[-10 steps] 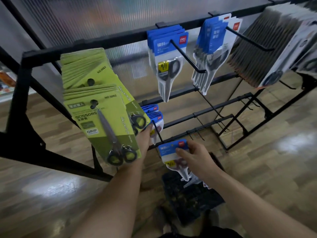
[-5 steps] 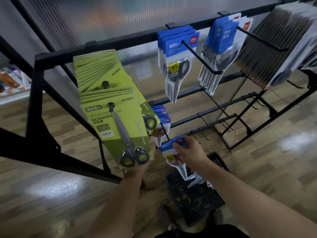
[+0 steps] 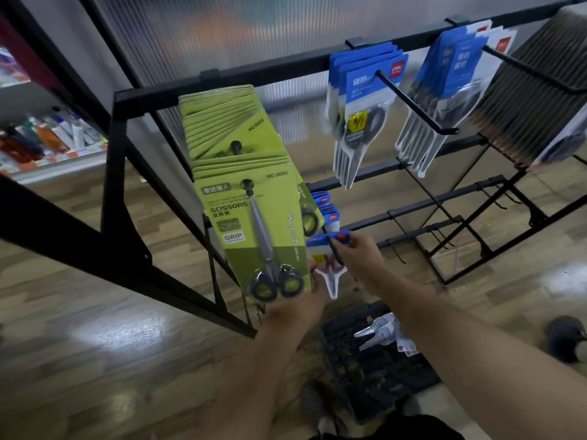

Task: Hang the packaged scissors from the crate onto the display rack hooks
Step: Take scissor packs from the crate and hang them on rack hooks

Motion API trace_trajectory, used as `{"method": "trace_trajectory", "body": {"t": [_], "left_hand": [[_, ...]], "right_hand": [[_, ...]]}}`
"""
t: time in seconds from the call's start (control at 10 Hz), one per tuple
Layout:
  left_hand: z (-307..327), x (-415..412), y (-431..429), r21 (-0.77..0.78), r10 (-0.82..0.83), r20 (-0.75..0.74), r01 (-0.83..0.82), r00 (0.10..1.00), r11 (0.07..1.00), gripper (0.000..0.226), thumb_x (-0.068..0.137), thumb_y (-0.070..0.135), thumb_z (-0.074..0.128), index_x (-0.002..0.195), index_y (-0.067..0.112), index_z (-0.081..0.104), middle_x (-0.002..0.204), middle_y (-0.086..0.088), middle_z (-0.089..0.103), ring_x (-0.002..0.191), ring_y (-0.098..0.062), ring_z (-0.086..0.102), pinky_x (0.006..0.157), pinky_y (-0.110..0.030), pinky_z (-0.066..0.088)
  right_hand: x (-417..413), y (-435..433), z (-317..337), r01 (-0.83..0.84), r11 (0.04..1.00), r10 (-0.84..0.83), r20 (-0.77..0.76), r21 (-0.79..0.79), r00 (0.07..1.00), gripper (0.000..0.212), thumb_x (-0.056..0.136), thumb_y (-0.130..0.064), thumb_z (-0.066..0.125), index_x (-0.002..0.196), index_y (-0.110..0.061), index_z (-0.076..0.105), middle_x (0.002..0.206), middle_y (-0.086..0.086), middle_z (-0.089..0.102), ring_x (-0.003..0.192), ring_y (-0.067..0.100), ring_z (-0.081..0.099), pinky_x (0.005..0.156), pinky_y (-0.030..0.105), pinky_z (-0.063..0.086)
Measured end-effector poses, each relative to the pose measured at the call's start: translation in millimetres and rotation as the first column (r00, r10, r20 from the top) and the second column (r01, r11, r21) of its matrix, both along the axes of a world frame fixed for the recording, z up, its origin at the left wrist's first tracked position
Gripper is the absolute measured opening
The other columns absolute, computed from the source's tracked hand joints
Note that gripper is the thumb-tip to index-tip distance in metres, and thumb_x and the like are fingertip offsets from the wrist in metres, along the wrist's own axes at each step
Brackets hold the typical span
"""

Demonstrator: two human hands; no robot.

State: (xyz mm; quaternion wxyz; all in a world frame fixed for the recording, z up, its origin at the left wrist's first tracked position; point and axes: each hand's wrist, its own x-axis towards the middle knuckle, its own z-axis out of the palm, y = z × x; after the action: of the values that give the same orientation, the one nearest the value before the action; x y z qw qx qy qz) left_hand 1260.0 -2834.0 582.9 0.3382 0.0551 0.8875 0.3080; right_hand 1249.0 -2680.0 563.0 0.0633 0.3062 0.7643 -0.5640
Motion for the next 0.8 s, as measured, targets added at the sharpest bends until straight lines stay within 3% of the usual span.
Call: {"method": "trace_trajectory", "body": {"t": [0.1,0.2,0.3,0.4,0.5,0.6,0.8], "left_hand": [[-4,9,-6,-0.079,-0.021,-0.112,0.012,0.993,0.997,0.051,0.111,0.04,0.03,0.158,0.021,0.035,0.159,-0.01,0.043,0.143,-0.027,0.044,0.114,-0.032,0.035],[-8,16,-7,-0.088,-0.024,-0.227,0.004,0.974,0.996,0.045,0.106,0.039,0.045,0.149,0.026,0.048,0.141,-0.006,0.06,0.127,-0.029,0.06,0.102,-0.033,0.047],[-11,21,-8,-0.062,-0.028,-0.504,-0.004,0.863,0.998,0.036,0.095,0.04,0.053,0.125,0.025,0.066,0.118,-0.001,0.071,0.099,-0.028,0.072,0.074,-0.031,0.057],[-5,21,4,-0.08,-0.072,-0.266,0.052,0.961,0.995,0.046,0.101,0.044,0.044,0.146,0.037,0.043,0.147,0.006,0.05,0.123,-0.031,0.059,0.097,-0.036,0.049],[4,18,19,-0.026,-0.097,-0.318,0.093,0.943,0.995,0.046,0.099,0.038,0.051,0.144,0.034,0.044,0.147,0.005,0.048,0.131,-0.024,0.053,0.103,-0.04,0.048],[21,21,39,-0.075,-0.154,-0.386,0.135,0.91,0.988,0.043,0.098,0.034,0.055,0.139,0.026,0.052,0.135,0.001,0.055,0.126,-0.022,0.055,0.099,-0.041,0.051],[56,48,97,-0.24,-0.223,-0.478,0.118,0.849,0.964,0.036,0.1,0.037,0.051,0.133,0.023,0.055,0.133,-0.004,0.055,0.125,-0.027,0.051,0.101,-0.041,0.047]], "right_hand": [[-21,-2,6,0.009,0.999,-0.01,-0.012,-0.038,1.0,0.01,0.101,-0.008,0.061,0.099,0.001,0.066,0.074,0.004,0.065,0.05,-0.003,0.063,0.049,0.012,0.049],[-36,2,2,0.035,0.999,-0.035,0.012,-0.021,0.999,0.011,0.099,-0.013,0.066,0.1,-0.002,0.065,0.078,0.006,0.065,0.061,0.011,0.066,0.044,0.011,0.043],[-31,11,3,0.028,1.0,-0.028,0.039,0.007,0.999,0.041,0.091,-0.03,0.077,0.118,-0.004,0.062,0.104,0.008,0.069,0.086,0.016,0.064,0.067,0.024,0.049],[-5,25,12,-0.064,0.996,0.06,0.066,0.069,0.996,0.041,0.093,-0.027,0.074,0.127,-0.011,0.057,0.115,0.0,0.066,0.097,0.011,0.061,0.076,0.025,0.048],[34,48,28,-0.248,0.937,0.227,0.11,0.246,0.968,0.05,0.094,-0.027,0.07,0.14,-0.015,0.054,0.139,0.0,0.061,0.116,0.012,0.06,0.087,0.023,0.046],[76,76,52,-0.38,0.802,0.33,0.189,0.46,0.925,0.057,0.096,-0.033,0.066,0.148,-0.018,0.047,0.146,-0.002,0.055,0.125,0.016,0.057,0.095,0.023,0.043],[148,132,91,-0.444,0.637,0.324,0.304,0.631,0.896,0.063,0.096,-0.04,0.06,0.153,-0.027,0.038,0.149,-0.003,0.052,0.131,0.019,0.054,0.105,0.034,0.047]]}}
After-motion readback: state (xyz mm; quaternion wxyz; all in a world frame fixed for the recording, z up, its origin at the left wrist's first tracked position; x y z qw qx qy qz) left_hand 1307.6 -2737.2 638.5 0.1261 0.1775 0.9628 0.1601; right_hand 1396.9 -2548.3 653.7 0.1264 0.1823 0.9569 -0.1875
